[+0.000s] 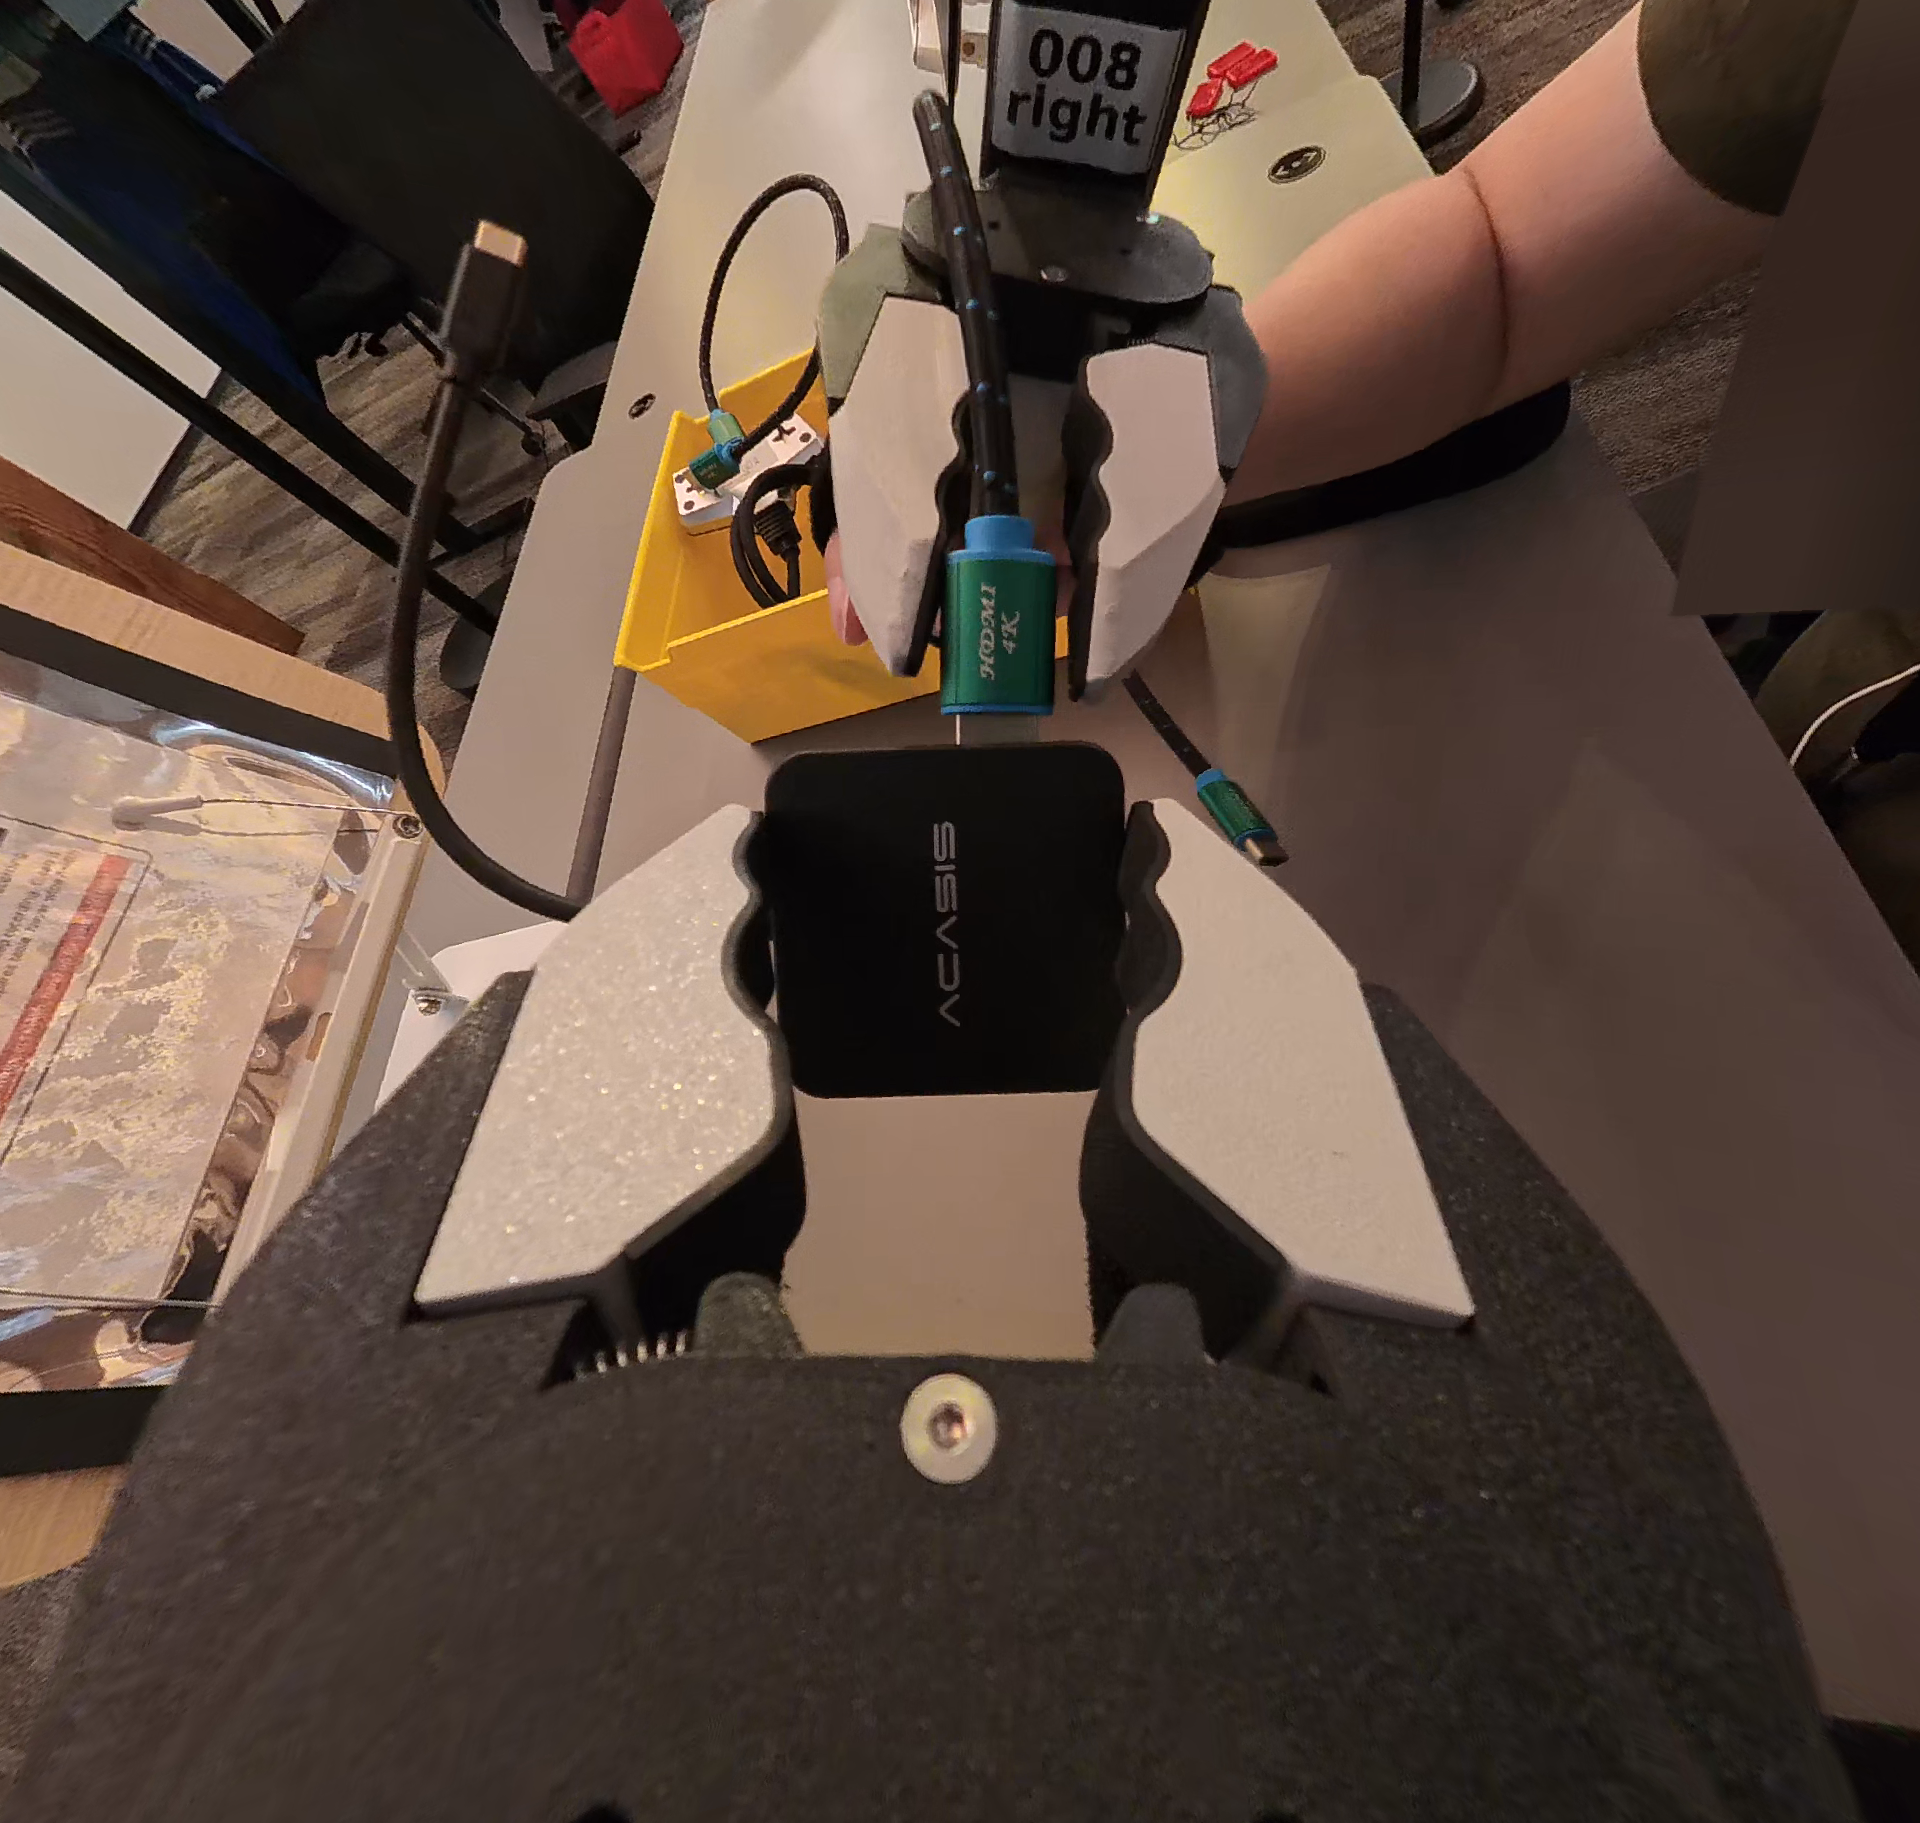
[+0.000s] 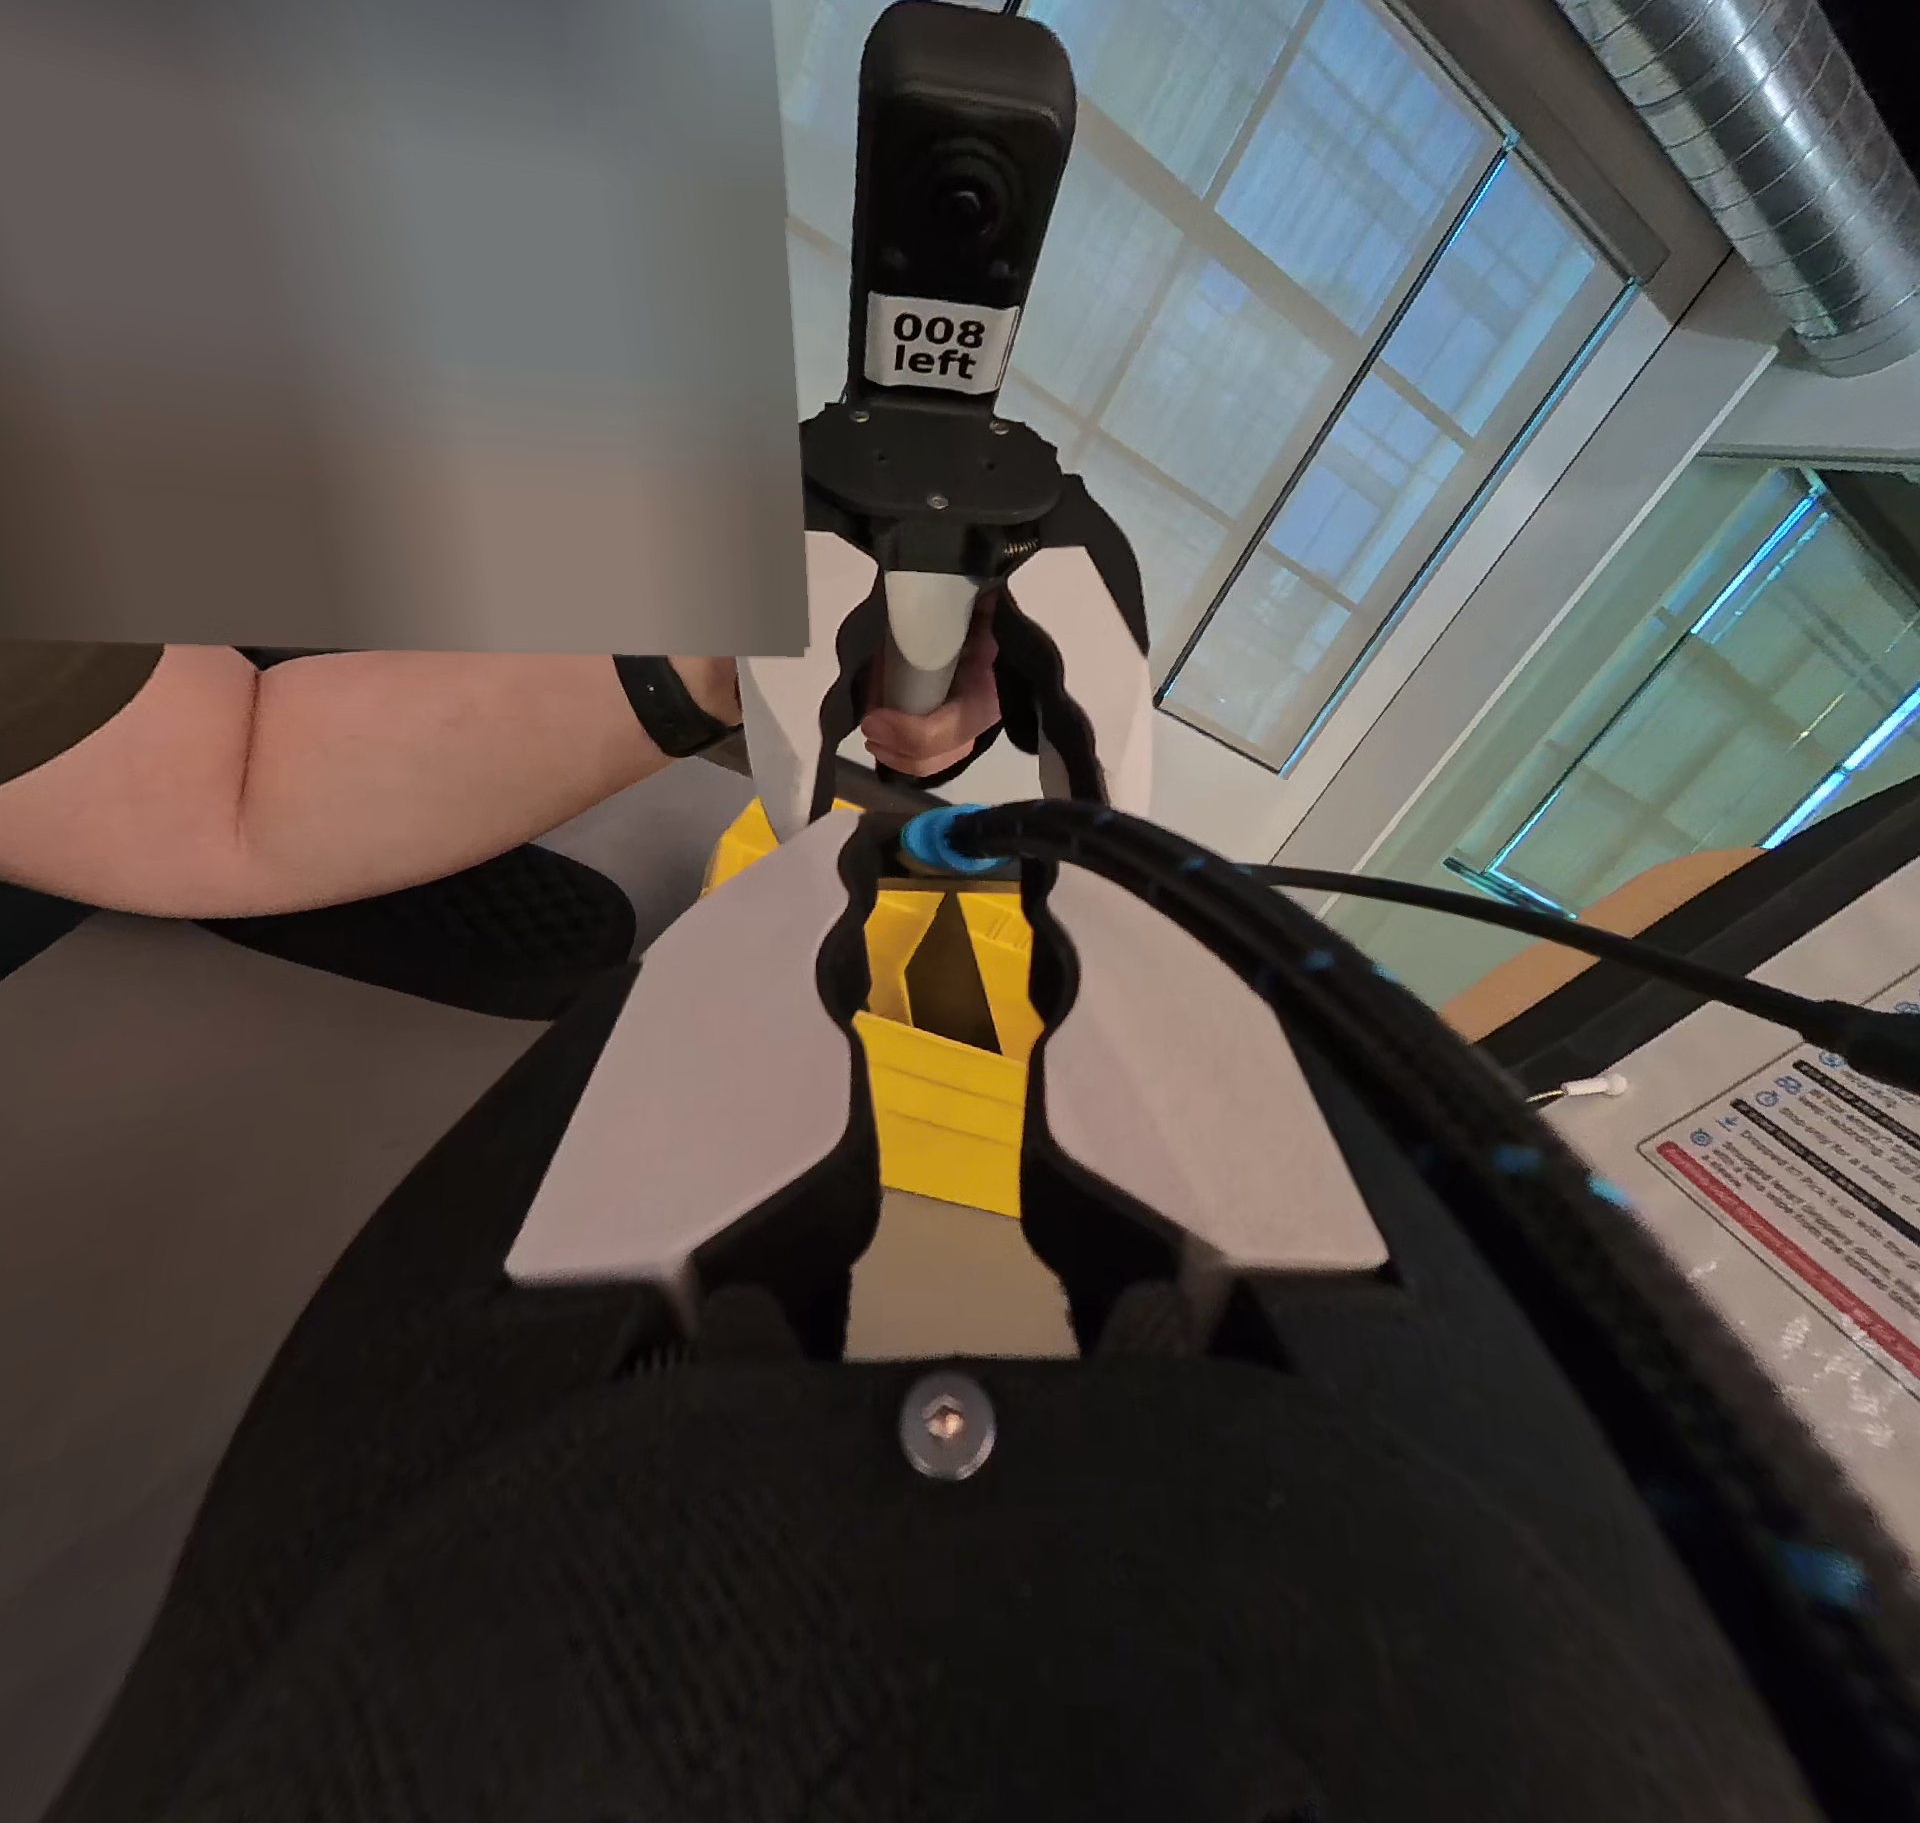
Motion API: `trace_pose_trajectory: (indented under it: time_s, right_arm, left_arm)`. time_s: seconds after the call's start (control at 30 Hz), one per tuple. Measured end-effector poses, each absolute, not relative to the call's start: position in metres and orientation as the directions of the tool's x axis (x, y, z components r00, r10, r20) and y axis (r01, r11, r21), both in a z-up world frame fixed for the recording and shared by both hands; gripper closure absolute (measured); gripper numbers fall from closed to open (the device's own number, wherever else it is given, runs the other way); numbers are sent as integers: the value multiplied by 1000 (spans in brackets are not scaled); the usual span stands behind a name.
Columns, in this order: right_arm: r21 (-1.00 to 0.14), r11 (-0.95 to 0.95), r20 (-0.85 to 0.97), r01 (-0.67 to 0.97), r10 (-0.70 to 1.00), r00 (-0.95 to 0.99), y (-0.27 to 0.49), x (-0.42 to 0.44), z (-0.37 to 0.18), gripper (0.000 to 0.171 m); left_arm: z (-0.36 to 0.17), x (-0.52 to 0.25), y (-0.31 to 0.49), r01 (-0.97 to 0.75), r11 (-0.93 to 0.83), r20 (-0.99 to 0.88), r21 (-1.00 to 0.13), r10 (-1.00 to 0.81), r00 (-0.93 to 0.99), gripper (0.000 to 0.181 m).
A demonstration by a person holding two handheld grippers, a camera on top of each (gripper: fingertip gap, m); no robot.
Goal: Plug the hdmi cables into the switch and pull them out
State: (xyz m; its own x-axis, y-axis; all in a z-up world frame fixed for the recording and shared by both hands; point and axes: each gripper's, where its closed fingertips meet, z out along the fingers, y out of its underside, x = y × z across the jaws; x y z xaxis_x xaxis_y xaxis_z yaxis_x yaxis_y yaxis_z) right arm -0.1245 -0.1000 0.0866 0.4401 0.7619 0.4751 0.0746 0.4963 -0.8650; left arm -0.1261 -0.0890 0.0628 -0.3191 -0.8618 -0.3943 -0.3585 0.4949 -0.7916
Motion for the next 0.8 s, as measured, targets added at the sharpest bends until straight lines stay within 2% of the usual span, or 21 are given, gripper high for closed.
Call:
trace_pose_trajectory:
  time_s: [0.33, 0.47, 0.57, 0.63, 0.8]
  right_arm:
    - [-870, 489, 463, 61, 770, 438, -98, -126, 81, 149]
    - [-863, 503, 431, -41, 777, 459, -99, -125, 83, 147]
    - [-821, 534, 393, -203, 785, 478, -108, -118, 95, 150]
    - [-764, 575, 382, -292, 768, 515, -117, -109, 108, 150]
    - [-601, 693, 386, -397, 687, 616, -144, -72, 156, 152]
  left_arm:
    - [59, -128, -87, -380, 510, -407, -772, -855, -321, 114]
    - [62, -129, -88, -405, 519, -420, -753, -852, -312, 116]
    - [76, -125, -96, -419, 547, -428, -725, -834, -347, 114]
    - [91, -118, -105, -447, 576, -429, -685, -814, -391, 117]
    - [141, -83, -129, -556, 680, -450, -478, -733, -510, 116]
